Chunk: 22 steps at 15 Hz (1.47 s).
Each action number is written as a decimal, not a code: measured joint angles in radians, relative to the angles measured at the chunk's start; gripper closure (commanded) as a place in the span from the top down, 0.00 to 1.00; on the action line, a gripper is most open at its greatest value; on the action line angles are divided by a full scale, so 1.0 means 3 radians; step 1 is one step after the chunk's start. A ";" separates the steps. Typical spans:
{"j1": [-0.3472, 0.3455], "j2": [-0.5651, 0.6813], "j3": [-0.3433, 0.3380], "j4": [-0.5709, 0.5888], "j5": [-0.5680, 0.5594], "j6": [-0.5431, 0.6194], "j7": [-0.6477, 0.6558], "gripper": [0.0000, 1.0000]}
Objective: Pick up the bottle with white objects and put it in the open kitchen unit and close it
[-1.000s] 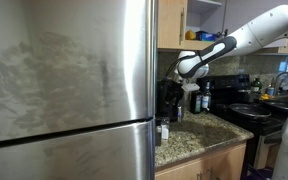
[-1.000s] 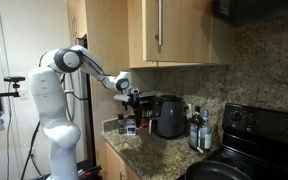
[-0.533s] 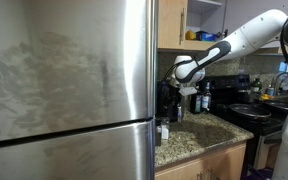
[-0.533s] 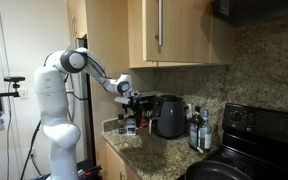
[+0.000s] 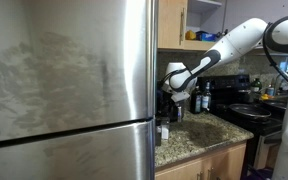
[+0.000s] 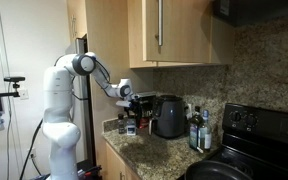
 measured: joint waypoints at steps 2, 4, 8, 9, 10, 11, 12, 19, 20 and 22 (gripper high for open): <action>0.0002 0.0070 0.0006 0.0053 -0.0025 0.0001 0.0048 1.00; 0.0006 0.0125 0.0022 0.0093 -0.0025 0.0000 0.0053 0.72; 0.0016 0.0188 0.0051 0.0135 -0.0026 -0.0008 0.0108 0.54; 0.0017 0.0194 0.0051 0.0138 -0.0026 -0.0012 0.0131 0.48; 0.0017 0.0195 0.0051 0.0138 -0.0026 -0.0016 0.0158 0.40; 0.0017 0.0195 0.0051 0.0138 -0.0027 -0.0024 0.0195 0.37; 0.0017 0.0195 0.0050 0.0140 -0.0033 -0.0029 0.0243 0.37; 0.0102 0.0049 0.0059 0.0118 -0.0555 -0.0410 0.1037 0.37; 0.0132 -0.0064 0.0078 0.0092 -0.0640 -0.0525 0.1171 0.37; 0.0155 -0.0390 0.0159 0.0003 -0.0705 -0.0732 0.1389 0.37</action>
